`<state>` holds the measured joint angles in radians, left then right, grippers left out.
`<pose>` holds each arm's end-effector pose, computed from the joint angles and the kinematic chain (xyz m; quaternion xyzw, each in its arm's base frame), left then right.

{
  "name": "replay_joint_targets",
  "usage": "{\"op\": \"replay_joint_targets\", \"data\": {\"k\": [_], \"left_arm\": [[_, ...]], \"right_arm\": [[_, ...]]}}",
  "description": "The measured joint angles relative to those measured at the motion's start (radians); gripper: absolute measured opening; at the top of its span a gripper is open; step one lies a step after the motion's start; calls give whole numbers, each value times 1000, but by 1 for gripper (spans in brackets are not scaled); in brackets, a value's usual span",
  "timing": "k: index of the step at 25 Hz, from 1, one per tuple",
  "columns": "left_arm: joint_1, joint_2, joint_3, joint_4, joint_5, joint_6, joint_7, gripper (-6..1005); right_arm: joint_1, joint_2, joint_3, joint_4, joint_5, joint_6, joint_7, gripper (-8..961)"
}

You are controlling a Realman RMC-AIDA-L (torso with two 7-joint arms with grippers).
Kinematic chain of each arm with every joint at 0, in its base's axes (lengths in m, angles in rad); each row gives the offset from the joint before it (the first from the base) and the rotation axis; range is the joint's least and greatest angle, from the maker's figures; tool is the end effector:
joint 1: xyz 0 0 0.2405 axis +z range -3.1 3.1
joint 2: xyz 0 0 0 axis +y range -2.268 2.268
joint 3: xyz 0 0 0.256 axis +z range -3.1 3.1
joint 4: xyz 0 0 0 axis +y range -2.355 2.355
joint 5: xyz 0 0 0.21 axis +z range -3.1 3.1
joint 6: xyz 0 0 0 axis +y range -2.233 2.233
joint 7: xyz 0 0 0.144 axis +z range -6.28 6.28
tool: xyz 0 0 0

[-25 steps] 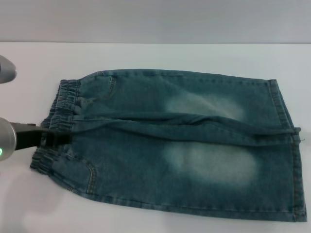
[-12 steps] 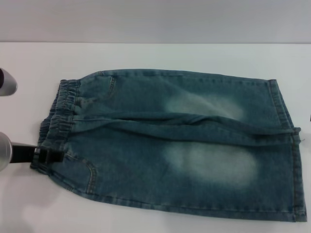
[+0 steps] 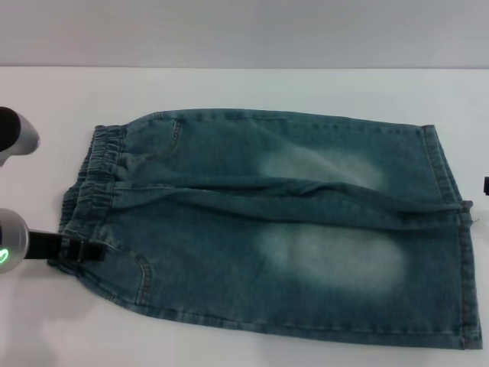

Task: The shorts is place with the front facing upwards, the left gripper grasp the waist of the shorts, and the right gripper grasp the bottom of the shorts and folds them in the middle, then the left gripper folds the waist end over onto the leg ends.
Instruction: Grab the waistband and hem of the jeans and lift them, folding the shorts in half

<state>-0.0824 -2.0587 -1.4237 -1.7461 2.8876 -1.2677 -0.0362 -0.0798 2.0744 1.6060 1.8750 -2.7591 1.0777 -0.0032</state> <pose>-0.2455 0.2855 0.0143 -0.7667 -0.4974 0.1275 0.3854 0.2552 0.2827 0.0708 -0.7142 0.5263 0.0129 0.4613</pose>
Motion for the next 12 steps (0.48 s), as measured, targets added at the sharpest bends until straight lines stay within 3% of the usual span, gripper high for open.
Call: {"op": "replay_joint_targets", "data": {"k": [12], "left_arm": [[-29, 0, 2, 17, -1, -22, 0, 833]], "right_arm": [[10, -2, 0, 11, -1, -1, 1, 672]]}}
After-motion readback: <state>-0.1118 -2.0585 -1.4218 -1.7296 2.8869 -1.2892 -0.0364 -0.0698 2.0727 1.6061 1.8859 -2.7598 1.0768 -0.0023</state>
